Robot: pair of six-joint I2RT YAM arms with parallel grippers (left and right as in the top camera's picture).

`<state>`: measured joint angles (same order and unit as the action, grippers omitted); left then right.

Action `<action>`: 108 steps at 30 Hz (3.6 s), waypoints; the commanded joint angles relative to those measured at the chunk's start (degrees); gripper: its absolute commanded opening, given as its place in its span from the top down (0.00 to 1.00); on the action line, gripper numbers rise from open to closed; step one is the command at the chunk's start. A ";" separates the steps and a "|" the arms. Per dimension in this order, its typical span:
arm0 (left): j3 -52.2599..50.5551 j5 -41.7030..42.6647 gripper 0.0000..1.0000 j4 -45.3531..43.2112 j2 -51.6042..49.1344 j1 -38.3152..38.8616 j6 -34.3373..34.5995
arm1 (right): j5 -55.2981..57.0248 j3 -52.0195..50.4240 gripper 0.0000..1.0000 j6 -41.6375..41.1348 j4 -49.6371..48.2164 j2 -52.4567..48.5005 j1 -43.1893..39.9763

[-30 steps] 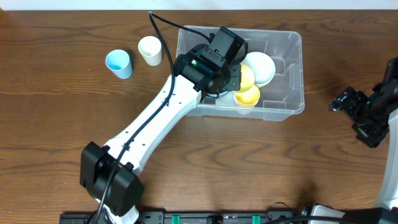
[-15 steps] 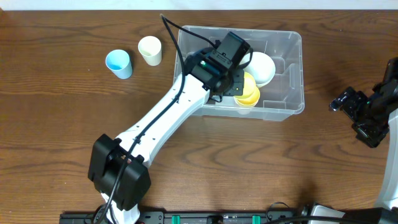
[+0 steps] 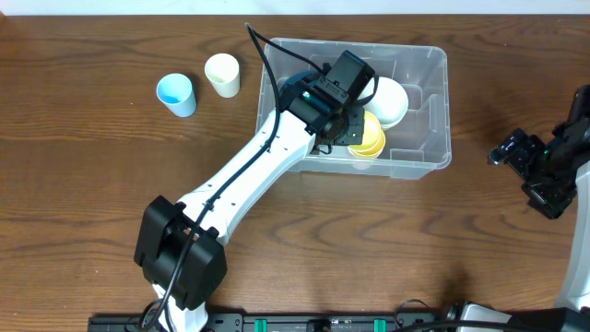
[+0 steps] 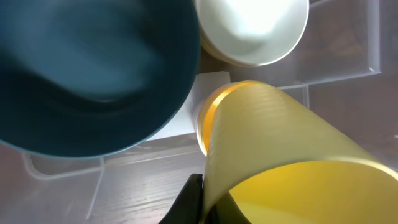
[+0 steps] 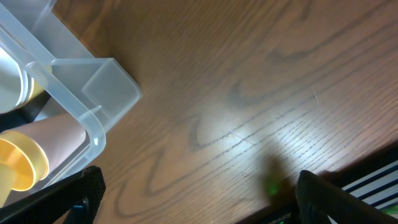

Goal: Pack container
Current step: 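Carry the yellow cup into the bin and stack it on the yellow cup, then release the yellow cup and move the left gripper to the blue cup, then grasp the light-blue cup with the left gripper and lift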

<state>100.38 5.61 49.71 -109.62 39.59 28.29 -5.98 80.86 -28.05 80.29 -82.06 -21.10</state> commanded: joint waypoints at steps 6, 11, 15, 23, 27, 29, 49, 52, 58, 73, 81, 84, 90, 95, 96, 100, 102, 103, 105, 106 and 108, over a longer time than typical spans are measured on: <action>1.01 -0.68 0.83 0.66 -0.61 0.02 -0.17 | -0.04 0.00 0.01 -0.61 0.07 0.63 -0.31; 1.01 -0.68 0.41 0.20 -0.55 0.02 -0.83 | -0.04 0.00 0.01 -0.61 0.07 0.63 -0.31; 1.38 -0.70 0.35 -0.44 0.44 -0.20 -1.73 | -0.07 0.00 0.01 -0.61 0.07 0.61 -0.31; 2.89 -4.63 0.08 -0.37 7.85 -7.02 -1.68 | -0.04 0.00 0.01 -0.59 0.07 0.63 -0.31; 2.89 -8.28 0.03 0.94 12.07 -14.75 -1.73 | -0.07 0.00 0.01 -0.61 0.07 0.63 -0.31; 2.89 -8.26 0.01 1.57 13.07 -20.15 -2.67 | -0.07 0.00 0.01 -0.59 0.07 0.63 -0.31; 2.89 -7.13 0.01 2.05 -0.90 -49.66 -6.03 | -0.07 0.00 0.01 -0.61 0.07 0.63 -0.31; 2.89 -7.13 0.01 1.51 -3.52 -50.31 -6.05 | -0.07 0.00 0.01 -0.61 0.07 0.61 -0.31; 2.89 -7.10 0.01 0.63 -8.50 -50.29 -7.30 | -0.04 0.00 0.01 -0.59 0.07 0.63 -0.31; 2.82 -3.15 0.01 -0.13 -13.27 -50.29 -8.02 | -0.07 0.00 0.01 -0.61 0.07 0.63 -0.31; 2.82 -2.56 0.06 -0.04 -15.39 -50.29 -8.17 | -0.04 0.00 0.01 -0.61 0.07 0.63 -0.31; 2.82 -2.56 0.09 -0.24 -15.45 -50.29 -8.59 | -0.04 0.00 0.01 -0.59 0.07 0.63 -0.31; 2.64 -2.32 0.33 -0.37 -15.47 -50.29 -8.61 | -0.04 0.00 0.01 -0.59 0.07 0.63 -0.31; 2.32 -1.25 0.33 -0.76 -16.13 -50.25 -9.53 | -0.07 0.00 0.01 -0.61 0.07 0.63 -0.31; 2.32 -0.98 0.33 -0.79 -16.39 -50.23 -9.66 | -0.07 0.00 0.01 -0.61 0.07 0.61 -0.31; 2.27 0.46 0.37 -1.09 -17.42 -50.23 -9.73 | -0.07 0.00 0.01 -0.61 0.07 0.63 -0.31; 2.27 1.14 0.43 -1.44 -17.88 -50.18 -9.90 | -0.04 0.00 0.01 -0.59 0.07 0.63 -0.31; 2.27 1.42 0.46 -1.64 -18.10 -50.18 -9.88 | -0.04 0.00 0.01 -0.61 0.07 0.63 -0.31; 2.27 1.51 0.52 -1.79 -18.34 -50.14 -9.88 | -0.04 0.00 0.01 -0.61 0.07 0.63 -0.31; 2.27 1.51 0.54 -1.86 -18.43 -50.14 -9.88 | -0.07 0.00 0.01 -0.61 0.07 0.63 -0.31; 2.27 1.51 0.59 -1.90 -18.43 -50.14 -9.88 | -0.07 0.00 0.01 -0.61 0.07 0.63 -0.31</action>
<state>102.94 6.33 47.83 -127.52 -10.50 19.11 -6.00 80.86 -28.05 80.29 -82.06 -21.10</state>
